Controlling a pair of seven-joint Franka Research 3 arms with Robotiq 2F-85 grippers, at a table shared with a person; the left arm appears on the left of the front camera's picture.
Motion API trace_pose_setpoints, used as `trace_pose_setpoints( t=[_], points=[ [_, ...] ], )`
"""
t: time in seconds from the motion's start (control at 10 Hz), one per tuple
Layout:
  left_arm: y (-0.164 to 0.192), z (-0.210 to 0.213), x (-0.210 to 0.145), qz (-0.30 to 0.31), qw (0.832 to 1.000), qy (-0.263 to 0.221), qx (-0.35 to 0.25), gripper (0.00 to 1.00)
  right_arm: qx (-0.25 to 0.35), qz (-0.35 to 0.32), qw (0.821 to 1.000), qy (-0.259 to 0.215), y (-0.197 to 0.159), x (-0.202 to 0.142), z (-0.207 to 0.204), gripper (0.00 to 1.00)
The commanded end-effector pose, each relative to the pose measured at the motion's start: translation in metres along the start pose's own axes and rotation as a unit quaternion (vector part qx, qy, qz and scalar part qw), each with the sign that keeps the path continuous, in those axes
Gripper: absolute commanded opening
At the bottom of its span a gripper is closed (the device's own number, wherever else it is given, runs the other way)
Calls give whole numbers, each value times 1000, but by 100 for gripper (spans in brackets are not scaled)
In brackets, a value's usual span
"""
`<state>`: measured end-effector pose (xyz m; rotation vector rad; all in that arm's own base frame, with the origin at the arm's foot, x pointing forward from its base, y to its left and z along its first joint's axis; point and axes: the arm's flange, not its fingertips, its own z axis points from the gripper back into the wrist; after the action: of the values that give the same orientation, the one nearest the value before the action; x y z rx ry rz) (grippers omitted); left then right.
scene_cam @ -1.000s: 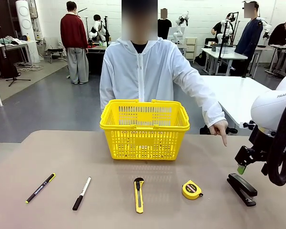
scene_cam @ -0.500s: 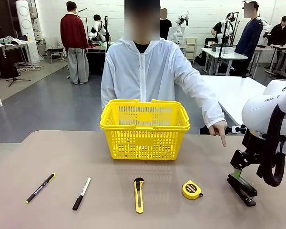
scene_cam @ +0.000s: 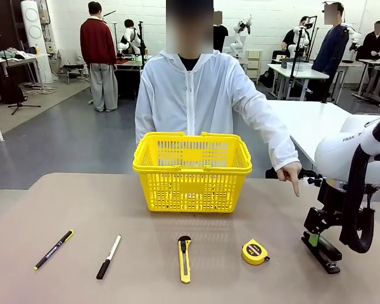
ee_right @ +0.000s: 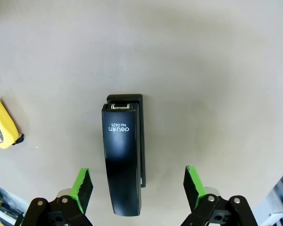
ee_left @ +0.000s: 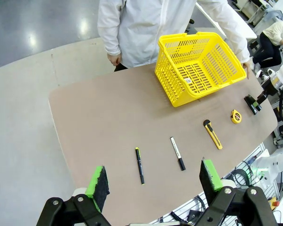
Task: Place the items the person wants into the basket.
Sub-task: Pick up the item the person points to and place it in the Market Basket.
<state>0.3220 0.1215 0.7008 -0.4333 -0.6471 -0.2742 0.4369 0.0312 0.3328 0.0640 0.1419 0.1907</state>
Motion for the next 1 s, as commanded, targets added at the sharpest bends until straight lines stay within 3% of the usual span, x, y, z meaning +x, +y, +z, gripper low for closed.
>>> trace_pose_setpoints(
  t=[0.0, 0.3, 0.4, 0.5, 0.6, 0.7, 0.8, 0.9],
  points=[
    [0, 1, 0, -1, 1000, 0, -4, 100, -17, 1, 1000, 21, -1, 7, -2, 100],
    [0, 1, 0, -1, 1000, 0, -4, 100, -7, 4, 999, 36, -1, 4, -3, 100],
    [0, 1, 0, -1, 1000, 0, -4, 100, -6, 7, 999, 40, -1, 5, -5, 42],
    [0, 1, 0, -1, 1000, 0, -4, 100, -6, 7, 999, 41, 0, 6, -5, 42],
    [0, 1, 0, -1, 1000, 0, -4, 100, -6, 6, 999, 42, 0, 5, -5, 0],
    [0, 1, 0, -1, 1000, 0, -4, 100, -4, 5, 999, 43, 0, 5, -5, 36],
    [0, 1, 0, -1, 1000, 0, -4, 100, -4, 4, 999, 45, 0, 5, -5, 0],
    [0, 1, 0, -1, 1000, 0, -4, 100, -2, 2, 999, 45, 1, 4, -4, 0]
  ],
)
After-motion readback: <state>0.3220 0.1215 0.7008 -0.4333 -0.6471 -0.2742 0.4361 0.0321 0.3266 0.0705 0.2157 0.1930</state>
